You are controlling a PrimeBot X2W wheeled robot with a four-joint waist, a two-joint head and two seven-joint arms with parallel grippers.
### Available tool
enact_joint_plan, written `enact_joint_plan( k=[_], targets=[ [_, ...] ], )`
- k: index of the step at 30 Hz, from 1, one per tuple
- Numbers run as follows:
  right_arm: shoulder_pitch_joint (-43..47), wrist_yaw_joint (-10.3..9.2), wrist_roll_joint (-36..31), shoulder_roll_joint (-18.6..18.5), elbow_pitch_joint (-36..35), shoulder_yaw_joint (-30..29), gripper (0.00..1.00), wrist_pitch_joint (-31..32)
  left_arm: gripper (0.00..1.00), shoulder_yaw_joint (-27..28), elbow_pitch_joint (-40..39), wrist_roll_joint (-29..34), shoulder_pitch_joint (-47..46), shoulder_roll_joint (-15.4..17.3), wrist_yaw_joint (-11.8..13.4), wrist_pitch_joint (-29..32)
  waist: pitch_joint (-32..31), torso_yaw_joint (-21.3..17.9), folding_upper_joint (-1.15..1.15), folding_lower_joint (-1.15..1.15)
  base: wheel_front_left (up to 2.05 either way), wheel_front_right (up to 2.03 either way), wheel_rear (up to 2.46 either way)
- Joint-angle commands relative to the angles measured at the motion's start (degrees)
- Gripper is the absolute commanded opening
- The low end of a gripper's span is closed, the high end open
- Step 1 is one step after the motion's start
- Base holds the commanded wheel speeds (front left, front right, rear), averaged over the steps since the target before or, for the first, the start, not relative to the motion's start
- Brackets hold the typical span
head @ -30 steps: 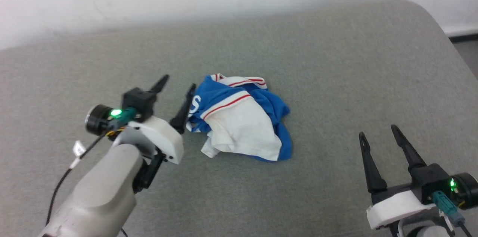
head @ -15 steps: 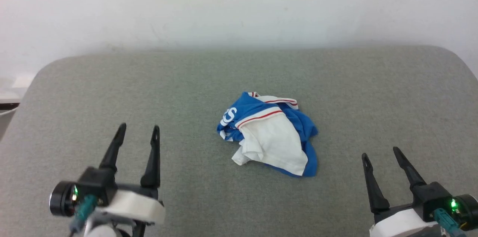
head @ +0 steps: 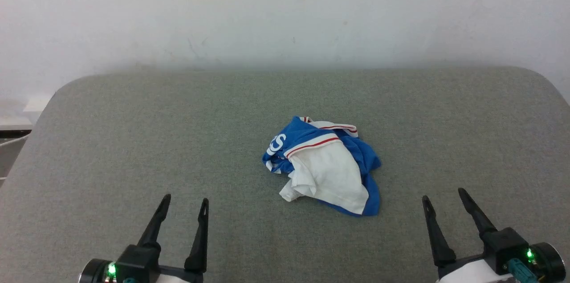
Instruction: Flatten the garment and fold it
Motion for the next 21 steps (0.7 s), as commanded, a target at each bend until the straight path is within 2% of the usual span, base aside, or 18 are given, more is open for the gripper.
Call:
enact_joint_plan(
  k=[1, 6, 10, 13, 17, 21],
  targets=[
    [0.1, -0.12, -0.1, 0.2, 0.2, 0.2, 1.00, -0.3, 1.00, -0.3, 0.6, 0.2, 0.7, -0.4, -1.1, -0.3, 0.2, -0.4, 0.00, 0.00, 0.00, 0.00, 0.00],
    [-0.5, -0.12, -0.4, 0.2, 0.3, 0.5, 1.00, -0.4, 1.00, -1.4, 2.3, -0.5, -0.1, -1.0, -3.3, 0.4, 1.4, -2.2, 0.00, 0.00, 0.00, 0.00, 0.00],
    [-1.0, -0.12, -0.6, 0.2, 0.0, 0.5, 1.00, -0.3, 1.00, -2.5, 1.9, -3.6, -2.3, -1.7, -5.7, 5.1, 3.8, -4.0, 0.00, 0.00, 0.00, 0.00, 0.00],
    [-1.6, -0.12, -0.8, 0.2, -0.2, 0.5, 1.00, -0.4, 1.00, -3.9, 1.2, -4.9, -5.4, -1.4, -7.8, 10.3, 6.1, -5.2, 0.00, 0.00, 0.00, 0.00, 0.00],
    [-2.8, -0.12, -0.9, 0.2, -0.5, 0.6, 1.00, -0.5, 1.00, -4.6, 0.4, -8.0, -9.4, -2.4, -8.2, 18.8, 9.4, -7.1, 0.00, 0.00, 0.00, 0.00, 0.00],
    [-4.4, -0.12, -0.5, 0.2, -0.4, 0.9, 1.00, -0.8, 1.00, -6.7, 1.5, -7.0, -15.1, -1.5, -9.2, 25.9, 12.8, -8.7, 0.00, 0.00, 0.00, 0.00, 0.00]
  ],
)
